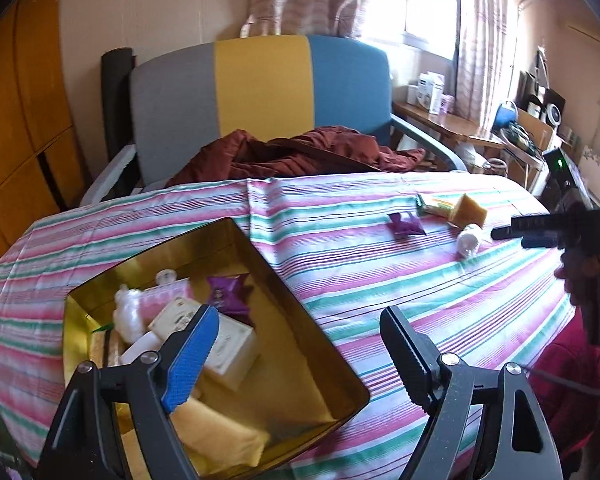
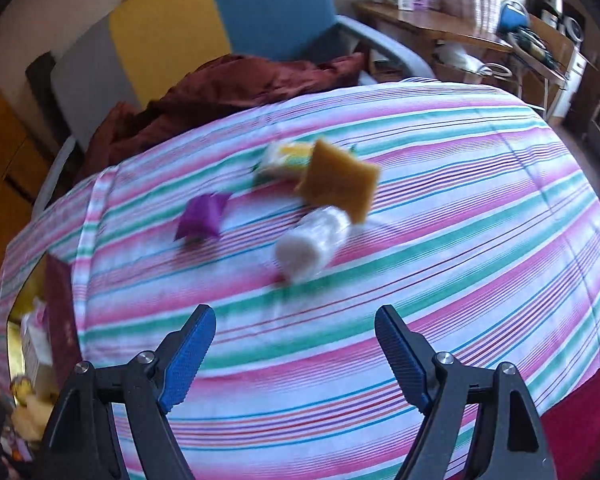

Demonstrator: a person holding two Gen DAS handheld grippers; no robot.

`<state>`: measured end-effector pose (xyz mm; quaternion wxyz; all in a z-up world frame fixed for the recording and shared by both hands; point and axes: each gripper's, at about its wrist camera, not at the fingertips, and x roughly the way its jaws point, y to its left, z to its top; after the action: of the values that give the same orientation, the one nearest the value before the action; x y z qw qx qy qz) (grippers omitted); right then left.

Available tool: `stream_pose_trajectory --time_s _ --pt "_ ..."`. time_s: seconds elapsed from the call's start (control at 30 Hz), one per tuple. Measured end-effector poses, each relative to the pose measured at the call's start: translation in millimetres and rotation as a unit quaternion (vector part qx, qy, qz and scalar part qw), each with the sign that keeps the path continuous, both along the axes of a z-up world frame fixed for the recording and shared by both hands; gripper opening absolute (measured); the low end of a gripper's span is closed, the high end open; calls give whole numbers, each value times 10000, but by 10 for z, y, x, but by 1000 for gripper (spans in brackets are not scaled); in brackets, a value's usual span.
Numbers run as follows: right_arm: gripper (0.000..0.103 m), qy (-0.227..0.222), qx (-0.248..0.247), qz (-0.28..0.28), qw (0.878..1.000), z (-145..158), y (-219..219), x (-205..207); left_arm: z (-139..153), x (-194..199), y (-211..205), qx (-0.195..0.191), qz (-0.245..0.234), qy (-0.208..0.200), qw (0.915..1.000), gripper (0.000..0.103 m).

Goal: Organize objects
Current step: 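Withdraw both grippers from the tray toward the remaining items, then grasp the white plastic-wrapped ball with the right gripper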

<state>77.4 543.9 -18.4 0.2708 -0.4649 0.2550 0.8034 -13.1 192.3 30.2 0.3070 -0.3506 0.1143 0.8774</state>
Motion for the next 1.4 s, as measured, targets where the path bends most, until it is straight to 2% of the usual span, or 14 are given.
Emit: stream_pose_trajectory --time_s 0.17,0.43,0.57,0.7,0.83,0.87,0.9,0.93,0.97,1.03,1.23,1.4 --pt "83 21 -45 -304 9995 11 337 -12 -2 -63 244 -28 -201 -131 9997 83" --pt "83 76 -336 -591 9977 -152 672 -163 -24 -187 660 -5 -474 -441 9979 86" --pt "83 137 -600 -447 9971 -334 688 -314 -65 -280 882 -32 -554 -584 9968 86" --pt "83 57 -650 -216 9976 -523 638 -412 -107 -417 1086 -125 -515 -731 9959 86" --pt "83 37 -777 -236 9967 -632 679 -428 -161 -571 1316 -175 -468 -910 9946 86" --pt "82 88 -808 -216 9965 -639 688 -430 -188 -606 1375 -169 -449 -992 9939 86" --pt "76 131 -829 -162 9963 -641 686 -436 -226 -651 1447 -164 -421 -1108 9928 86" --pt "52 147 -810 -61 9966 -638 662 -452 -256 -685 1499 -159 -407 -1193 9919 86" --pt "47 135 -783 5 9968 -630 647 -460 -295 -726 1563 -152 -391 -1299 9906 86" --pt "44 136 -705 137 9973 -599 595 -479 -358 -791 1659 -161 -343 -1409 9893 86" --pt "43 306 -634 342 9969 -462 527 -466 -543 -953 1961 -370 -288 -1464 9881 86" --pt "43 -158 -586 520 9968 -586 467 -558 -675 -1045 2228 -513 -368 -1389 9883 85"
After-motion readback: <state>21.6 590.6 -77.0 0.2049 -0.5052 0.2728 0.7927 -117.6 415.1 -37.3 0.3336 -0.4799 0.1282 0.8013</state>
